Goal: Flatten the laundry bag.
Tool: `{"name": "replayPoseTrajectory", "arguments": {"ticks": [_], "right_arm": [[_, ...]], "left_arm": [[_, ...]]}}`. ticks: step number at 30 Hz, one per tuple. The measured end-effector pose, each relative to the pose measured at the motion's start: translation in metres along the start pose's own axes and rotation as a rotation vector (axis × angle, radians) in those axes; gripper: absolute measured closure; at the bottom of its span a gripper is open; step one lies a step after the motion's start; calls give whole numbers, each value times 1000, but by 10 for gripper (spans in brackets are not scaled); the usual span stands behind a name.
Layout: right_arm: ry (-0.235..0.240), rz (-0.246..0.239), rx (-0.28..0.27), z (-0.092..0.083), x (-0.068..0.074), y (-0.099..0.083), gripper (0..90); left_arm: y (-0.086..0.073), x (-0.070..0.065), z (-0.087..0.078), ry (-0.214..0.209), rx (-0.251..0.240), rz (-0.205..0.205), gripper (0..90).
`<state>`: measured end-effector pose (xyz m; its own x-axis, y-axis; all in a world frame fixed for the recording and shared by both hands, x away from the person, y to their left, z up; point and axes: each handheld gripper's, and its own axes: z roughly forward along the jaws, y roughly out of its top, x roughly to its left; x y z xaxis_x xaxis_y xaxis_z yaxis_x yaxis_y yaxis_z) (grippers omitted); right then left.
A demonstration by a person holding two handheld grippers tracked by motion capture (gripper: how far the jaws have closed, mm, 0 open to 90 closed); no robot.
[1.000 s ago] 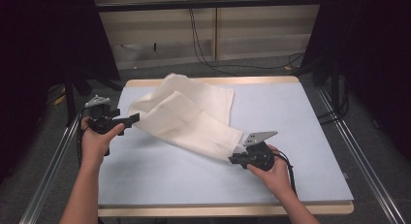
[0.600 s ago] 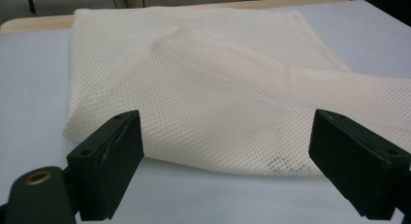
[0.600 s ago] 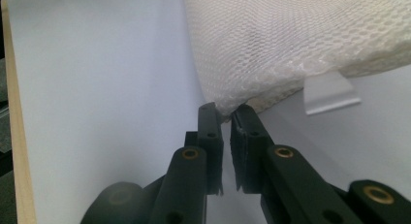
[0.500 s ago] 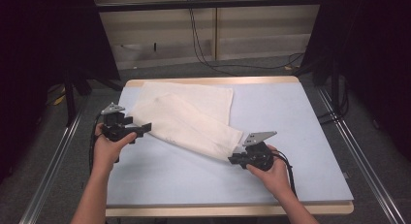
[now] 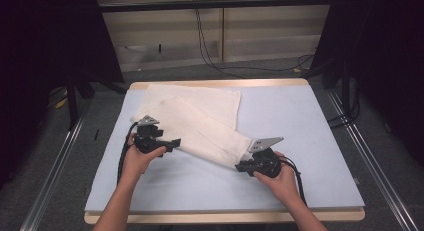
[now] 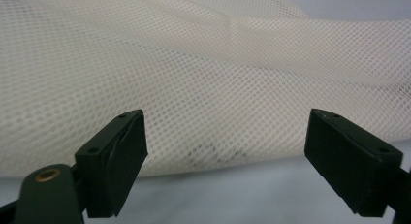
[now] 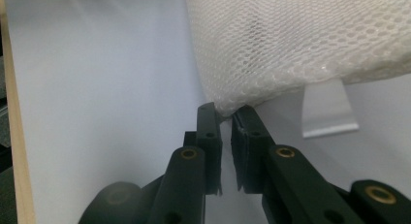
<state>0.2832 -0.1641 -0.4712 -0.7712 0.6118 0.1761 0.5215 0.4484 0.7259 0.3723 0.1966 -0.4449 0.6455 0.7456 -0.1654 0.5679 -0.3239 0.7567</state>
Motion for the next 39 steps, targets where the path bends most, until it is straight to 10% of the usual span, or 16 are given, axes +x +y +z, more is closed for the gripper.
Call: {"name": "replayPoseTrajectory", "arguments": {"ticks": [13, 22, 39], "right_arm": [[6, 12, 17, 2, 1, -2, 816], [11, 8, 16, 2, 0, -2, 815], [8, 0, 29, 4, 1, -2, 812]], "left_arm": [[16, -18, 40, 39, 24, 79, 323], [16, -24, 68, 13, 146, 170, 404], [19, -41, 74, 69, 211, 160, 790]]}}
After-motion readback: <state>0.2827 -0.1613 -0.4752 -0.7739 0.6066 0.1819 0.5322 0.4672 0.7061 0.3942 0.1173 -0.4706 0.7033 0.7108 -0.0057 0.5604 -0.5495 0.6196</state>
